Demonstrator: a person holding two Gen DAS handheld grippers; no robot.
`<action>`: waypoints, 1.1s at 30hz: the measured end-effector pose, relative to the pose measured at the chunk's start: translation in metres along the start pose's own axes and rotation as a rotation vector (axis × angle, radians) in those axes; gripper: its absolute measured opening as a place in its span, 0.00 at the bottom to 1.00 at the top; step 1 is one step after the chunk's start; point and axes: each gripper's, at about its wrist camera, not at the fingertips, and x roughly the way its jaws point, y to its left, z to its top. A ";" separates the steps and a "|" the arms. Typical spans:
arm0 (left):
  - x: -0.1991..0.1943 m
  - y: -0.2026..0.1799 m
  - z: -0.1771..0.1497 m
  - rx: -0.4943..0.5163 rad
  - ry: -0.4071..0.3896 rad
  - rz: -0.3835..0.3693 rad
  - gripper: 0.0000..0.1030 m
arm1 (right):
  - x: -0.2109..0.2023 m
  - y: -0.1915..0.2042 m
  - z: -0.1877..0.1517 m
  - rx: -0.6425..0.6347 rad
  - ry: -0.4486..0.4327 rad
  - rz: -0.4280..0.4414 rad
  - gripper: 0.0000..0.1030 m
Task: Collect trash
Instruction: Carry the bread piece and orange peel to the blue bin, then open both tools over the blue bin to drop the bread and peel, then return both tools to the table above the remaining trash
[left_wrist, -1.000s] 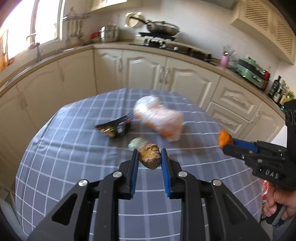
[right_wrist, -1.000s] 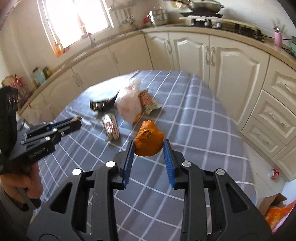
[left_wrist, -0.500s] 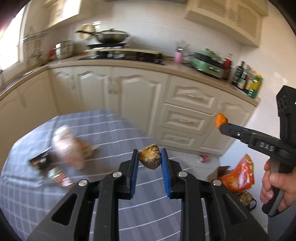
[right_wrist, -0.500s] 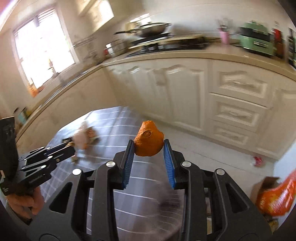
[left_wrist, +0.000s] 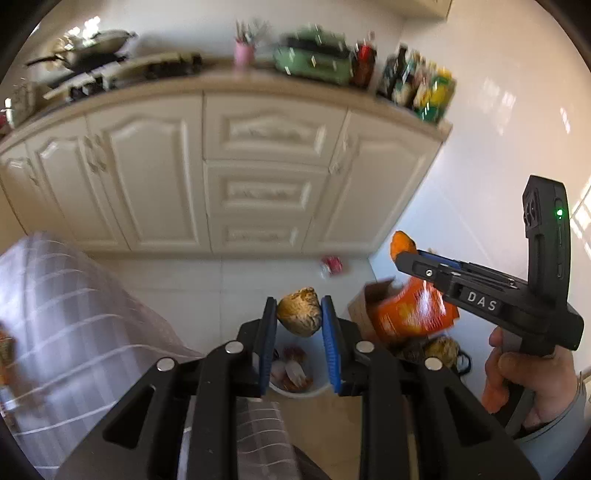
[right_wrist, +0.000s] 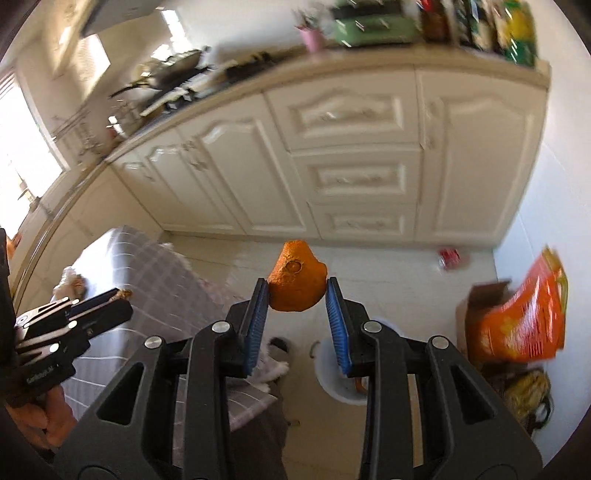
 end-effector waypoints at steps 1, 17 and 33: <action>0.012 -0.005 0.000 0.007 0.021 -0.001 0.22 | 0.005 -0.010 -0.003 0.019 0.014 -0.002 0.31; 0.163 -0.035 -0.001 0.035 0.342 -0.027 0.23 | 0.099 -0.083 -0.024 0.205 0.220 0.018 0.33; 0.148 -0.018 0.014 -0.030 0.269 0.061 0.87 | 0.087 -0.106 -0.034 0.306 0.164 -0.058 0.94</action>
